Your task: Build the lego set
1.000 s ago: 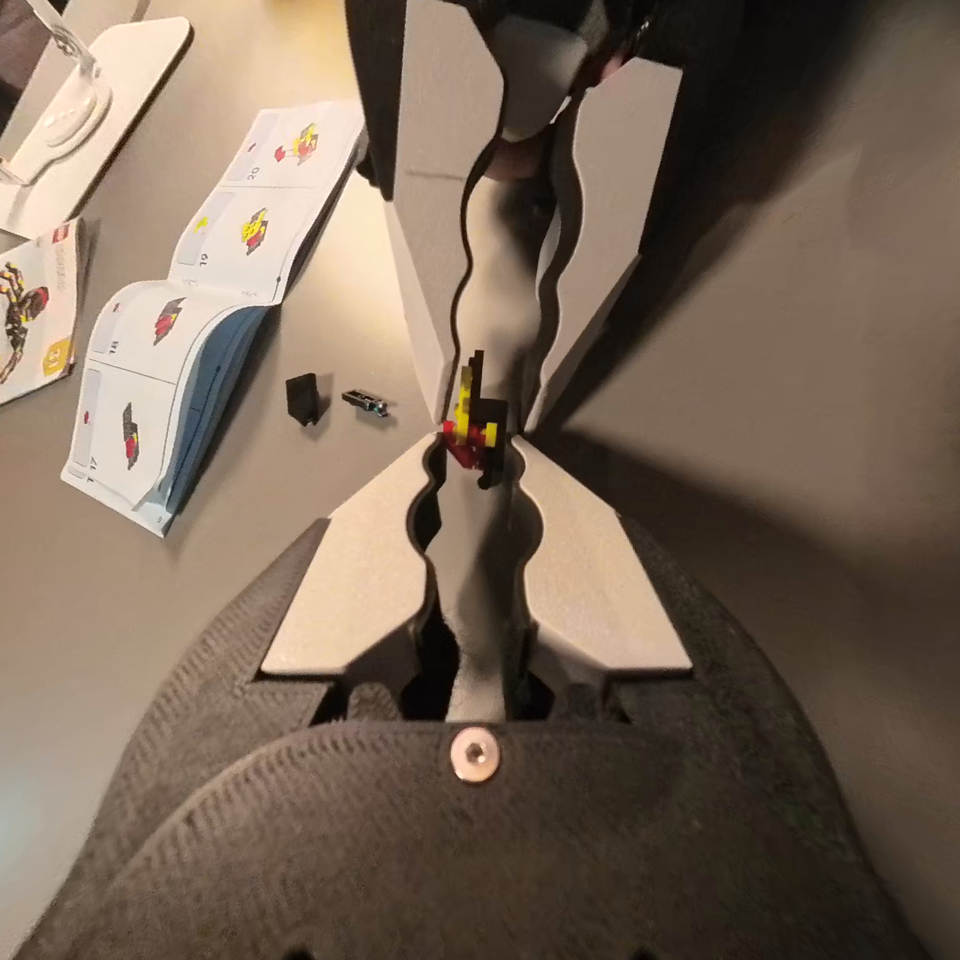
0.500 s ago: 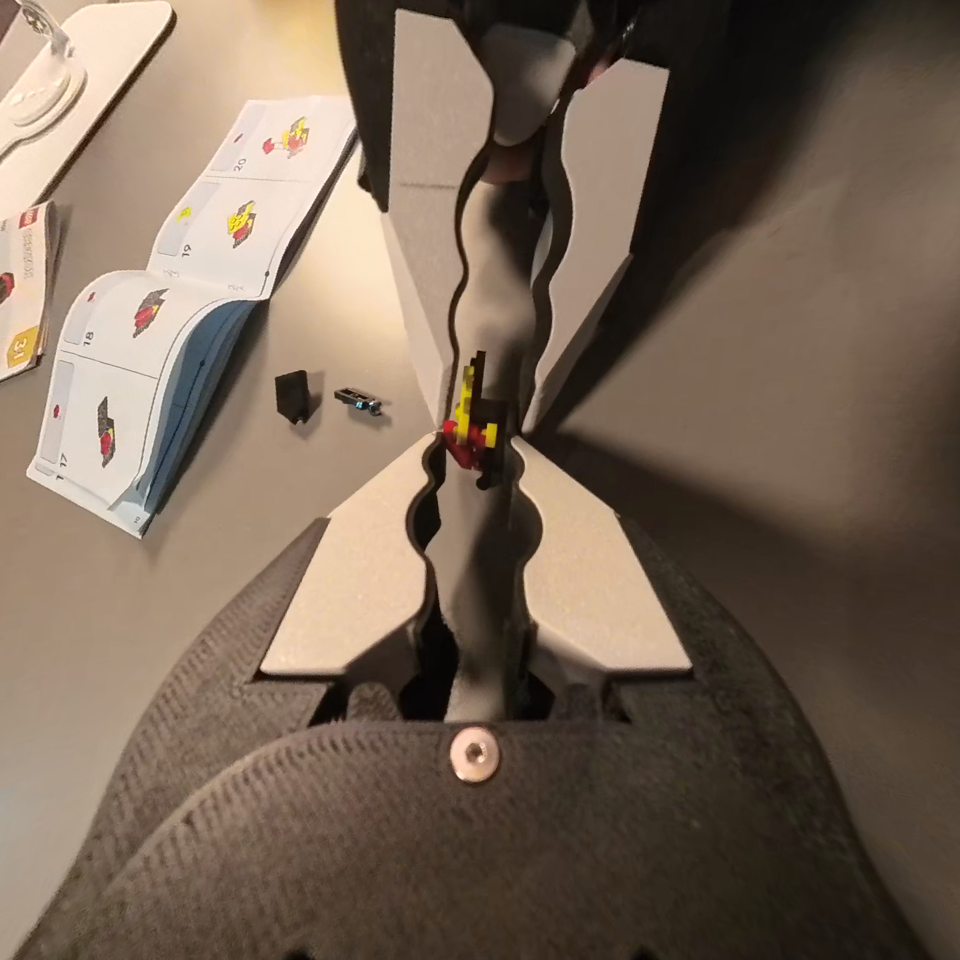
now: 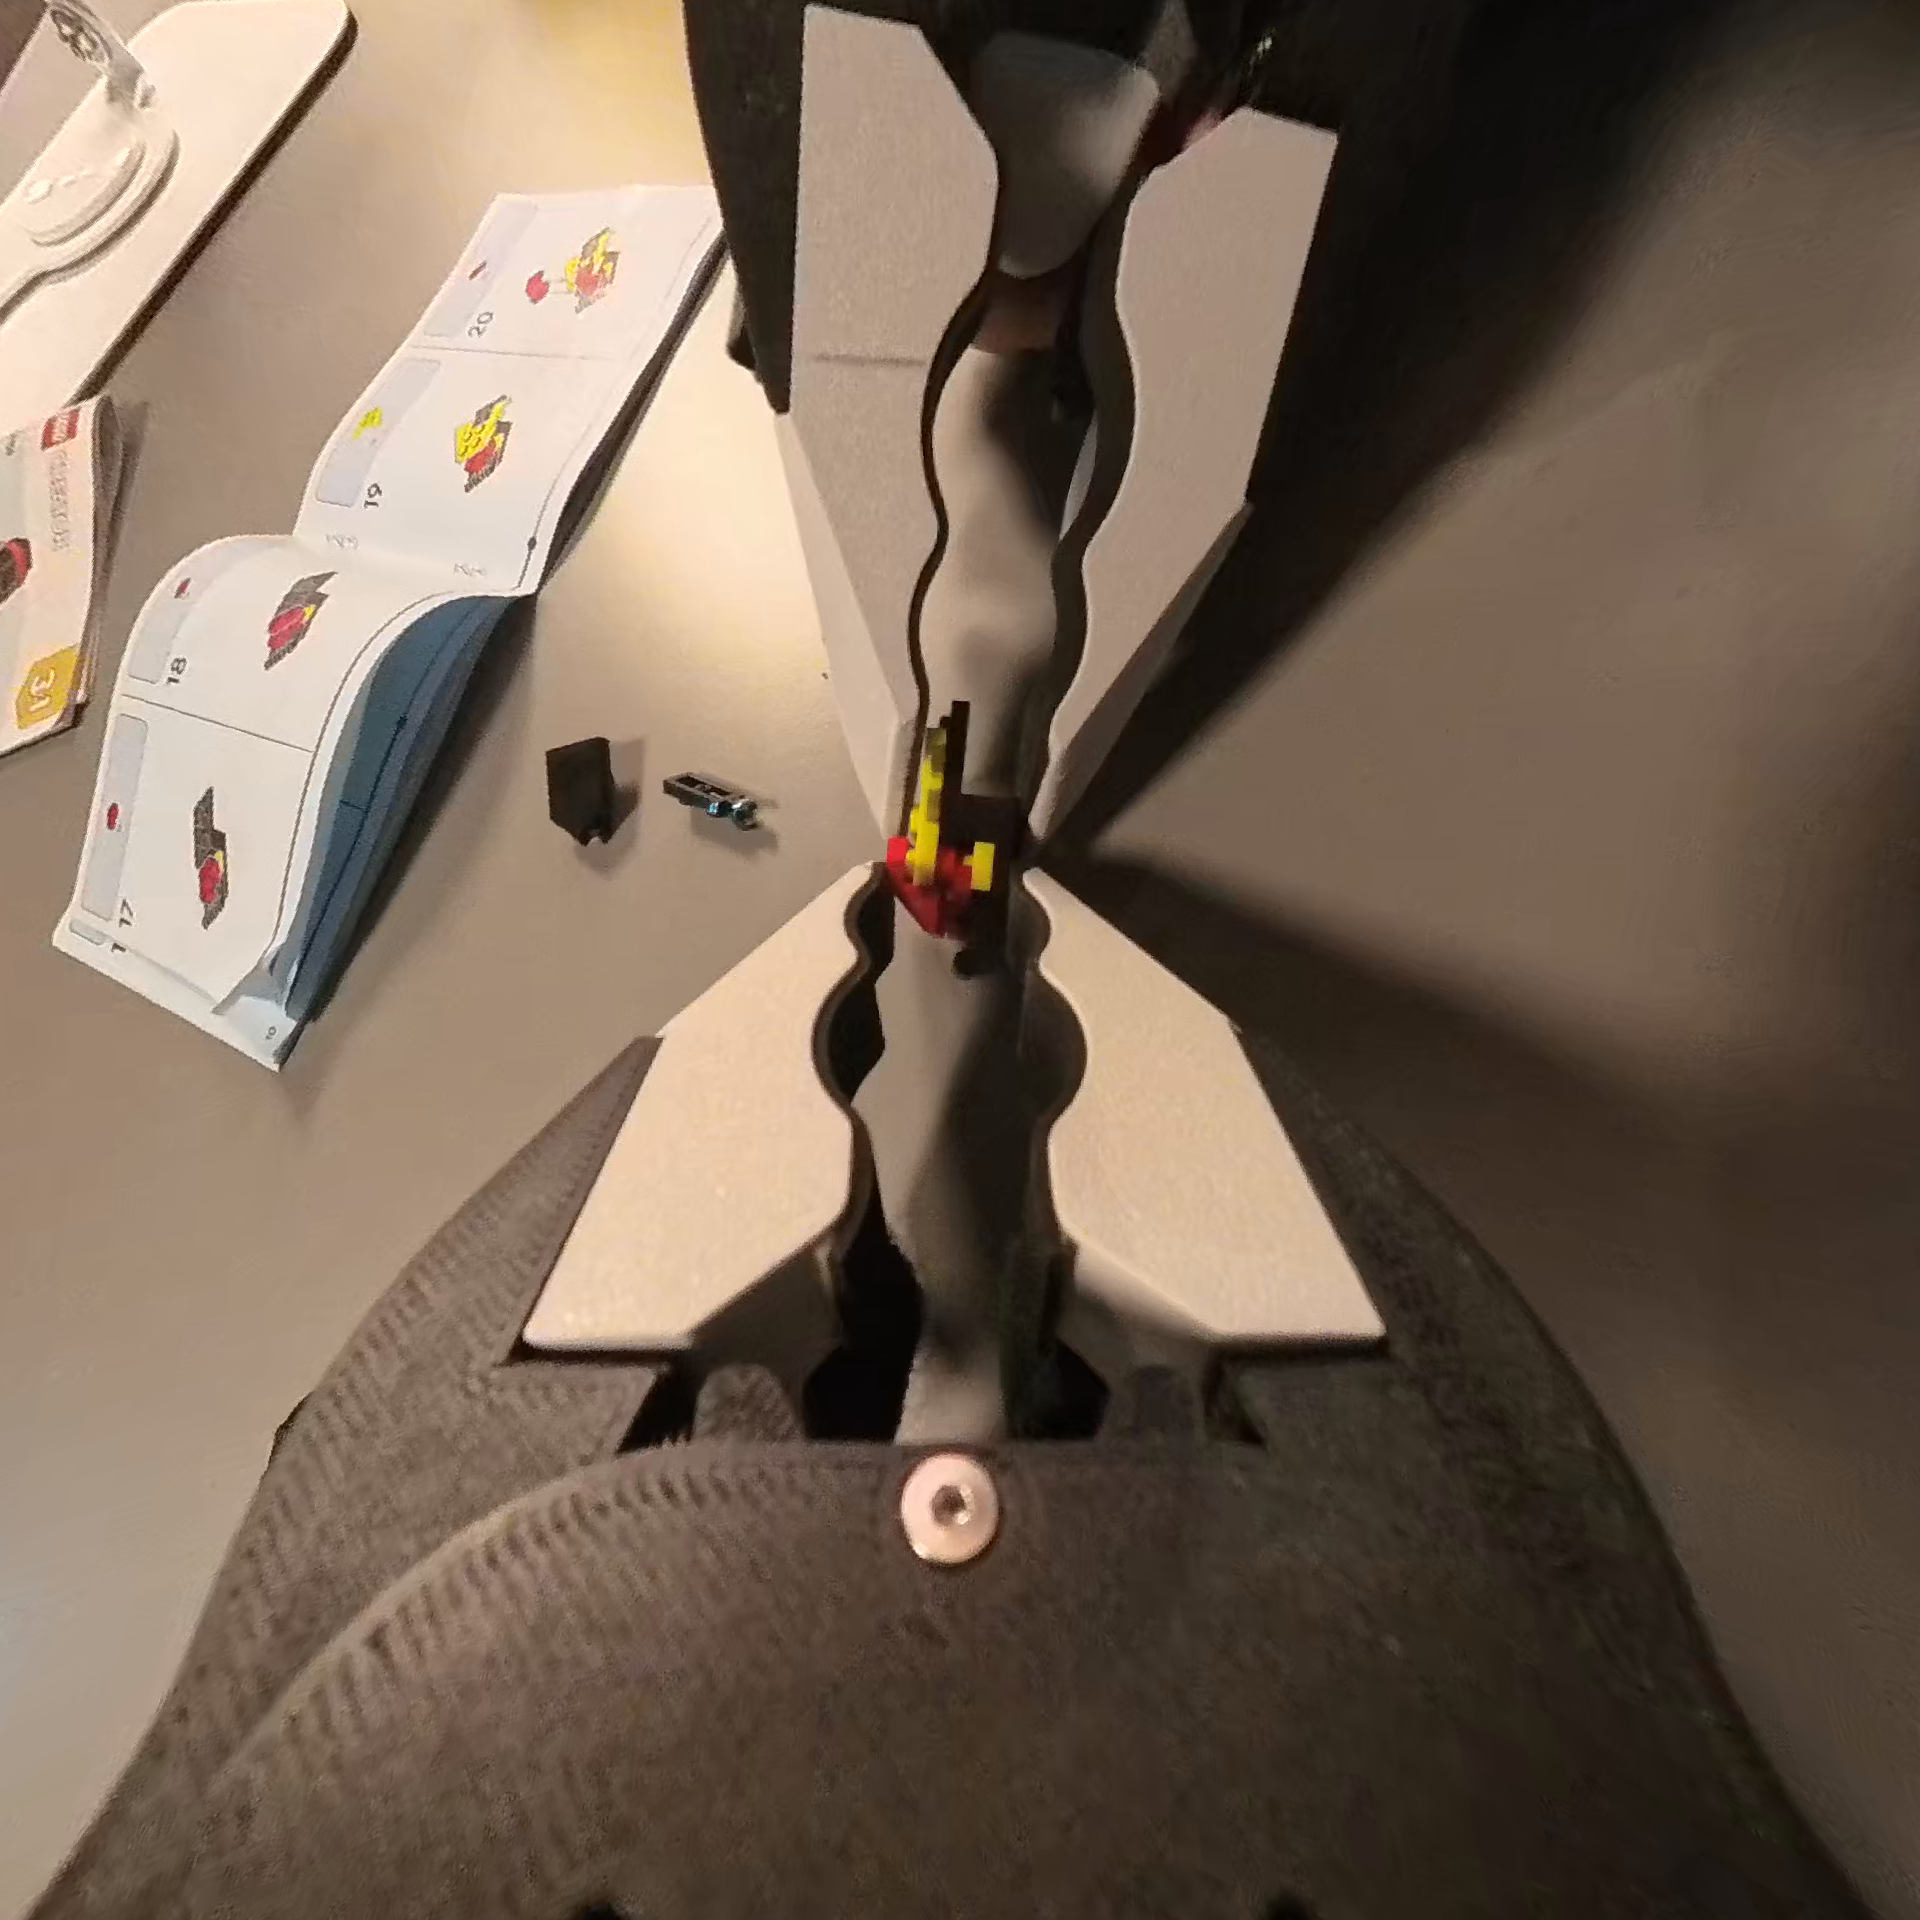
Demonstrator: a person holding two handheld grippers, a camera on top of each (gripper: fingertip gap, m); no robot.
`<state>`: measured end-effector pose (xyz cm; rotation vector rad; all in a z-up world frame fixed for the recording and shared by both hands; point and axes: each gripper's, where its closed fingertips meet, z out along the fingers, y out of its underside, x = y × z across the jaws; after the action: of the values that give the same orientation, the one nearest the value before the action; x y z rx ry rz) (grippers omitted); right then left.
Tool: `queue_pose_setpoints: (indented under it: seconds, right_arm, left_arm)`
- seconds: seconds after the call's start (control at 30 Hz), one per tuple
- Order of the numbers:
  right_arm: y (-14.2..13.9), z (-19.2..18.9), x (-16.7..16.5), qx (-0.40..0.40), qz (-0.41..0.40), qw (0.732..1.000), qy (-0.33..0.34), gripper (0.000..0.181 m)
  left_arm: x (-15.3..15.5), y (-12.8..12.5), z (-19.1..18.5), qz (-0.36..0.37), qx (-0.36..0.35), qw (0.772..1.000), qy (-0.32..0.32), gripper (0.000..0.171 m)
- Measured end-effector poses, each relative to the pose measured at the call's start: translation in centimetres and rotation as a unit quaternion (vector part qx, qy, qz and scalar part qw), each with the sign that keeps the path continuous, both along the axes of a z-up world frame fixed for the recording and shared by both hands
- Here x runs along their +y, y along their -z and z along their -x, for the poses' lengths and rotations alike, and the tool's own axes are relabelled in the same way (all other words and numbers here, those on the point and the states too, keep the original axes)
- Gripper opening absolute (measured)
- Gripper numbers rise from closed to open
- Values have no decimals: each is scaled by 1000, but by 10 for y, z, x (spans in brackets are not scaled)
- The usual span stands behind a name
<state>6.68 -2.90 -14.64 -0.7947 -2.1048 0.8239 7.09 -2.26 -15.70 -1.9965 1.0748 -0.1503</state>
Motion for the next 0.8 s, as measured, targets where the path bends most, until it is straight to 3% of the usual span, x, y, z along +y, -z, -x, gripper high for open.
queue_pose_setpoints:
  seconds: [0.23,0.4,0.43,0.8]
  right_arm:
    - [1,-5,1,-10,6,1000,-3,21]
    - [3,-6,3,-11,-7,1000,-4,12]
    - [3,-6,5,-10,-10,1000,-1,3]
    - [4,-7,3,-17,-4,1000,-11,3]
  left_arm:
    - [-1,0,0,-10,10,1000,-1,21]
    - [-1,-1,-1,-15,11,1000,9,21]
    - [-4,-2,-3,-17,10,1000,22,21]
    - [-6,0,-3,-15,15,1000,21,21]
